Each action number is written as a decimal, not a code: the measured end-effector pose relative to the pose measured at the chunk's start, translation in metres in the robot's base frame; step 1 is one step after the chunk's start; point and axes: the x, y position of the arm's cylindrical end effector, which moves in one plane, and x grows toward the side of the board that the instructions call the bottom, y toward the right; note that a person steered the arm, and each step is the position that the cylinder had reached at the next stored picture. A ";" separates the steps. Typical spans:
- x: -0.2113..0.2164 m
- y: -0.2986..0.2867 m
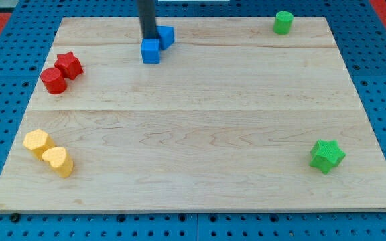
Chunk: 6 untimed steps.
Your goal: Move your arm to the right side of the board
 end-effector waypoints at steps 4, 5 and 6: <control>0.044 0.171; 0.044 0.237; 0.045 0.294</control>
